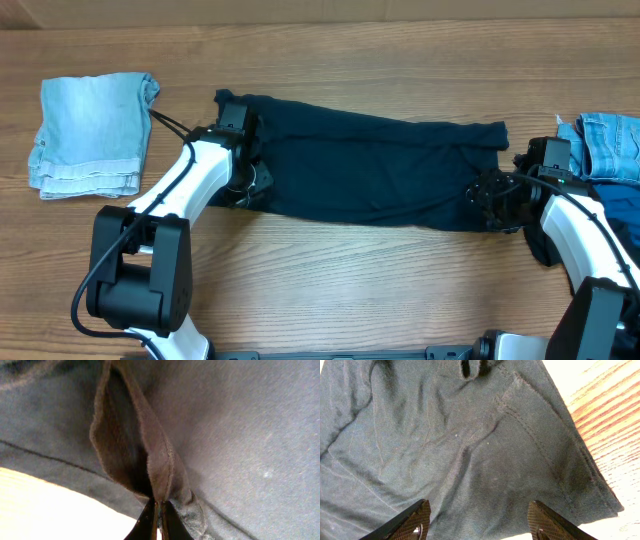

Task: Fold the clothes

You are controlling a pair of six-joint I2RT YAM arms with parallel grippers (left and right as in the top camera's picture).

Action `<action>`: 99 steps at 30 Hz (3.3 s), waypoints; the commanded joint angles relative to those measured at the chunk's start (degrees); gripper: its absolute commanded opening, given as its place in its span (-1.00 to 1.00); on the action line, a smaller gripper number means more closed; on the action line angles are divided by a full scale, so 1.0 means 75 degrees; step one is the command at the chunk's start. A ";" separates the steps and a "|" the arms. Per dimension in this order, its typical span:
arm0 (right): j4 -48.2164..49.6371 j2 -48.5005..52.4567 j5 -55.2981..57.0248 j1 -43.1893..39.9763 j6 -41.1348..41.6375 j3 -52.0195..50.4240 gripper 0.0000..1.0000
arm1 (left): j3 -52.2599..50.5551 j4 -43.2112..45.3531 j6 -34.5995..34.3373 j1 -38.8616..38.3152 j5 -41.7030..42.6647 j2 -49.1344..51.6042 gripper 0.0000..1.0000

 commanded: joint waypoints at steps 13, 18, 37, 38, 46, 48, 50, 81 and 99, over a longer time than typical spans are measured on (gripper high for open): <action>0.0050 -0.0029 0.0082 0.0000 -0.0052 0.0189 0.33 | 0.1862 -0.0146 0.0440 0.0157 -0.0947 -0.0119 -0.92; 0.0038 -0.0029 0.0082 0.0000 -0.0052 0.0189 0.33 | 0.1853 -0.0178 0.0755 0.0157 -0.1081 0.0472 -0.59; 0.0017 0.0227 0.0079 0.0187 0.0297 0.0154 -0.24 | 0.1311 0.0003 0.0828 0.0163 -0.1075 0.0752 -0.38; 0.0064 0.0396 0.0079 0.0187 0.0306 0.0117 -0.33 | 0.1151 0.0061 0.0828 0.0163 -0.1078 0.0752 -0.41; -0.0230 0.1530 0.0638 0.0163 0.0670 0.0108 -0.86 | 0.0749 0.1224 0.1174 0.0178 -0.1105 0.0761 -0.31; -0.0519 0.1530 0.1565 0.0122 0.0676 0.0108 -0.84 | 0.0749 0.1241 0.1183 0.0178 -0.1247 0.0761 -0.30; -0.0711 0.1530 0.2553 -0.0082 0.0731 0.0108 -0.59 | 0.0749 0.1186 0.1317 0.0178 -0.1460 0.0761 -0.27; -0.2189 0.0143 -0.0431 -0.0210 -0.1005 0.1017 0.13 | -0.0889 0.3005 0.2766 0.0152 -0.0262 0.0358 -0.45; -0.0985 0.0446 0.2579 0.0050 0.0848 -0.0708 -0.92 | -0.0889 0.2200 0.2629 0.0778 -0.0691 0.0358 -0.44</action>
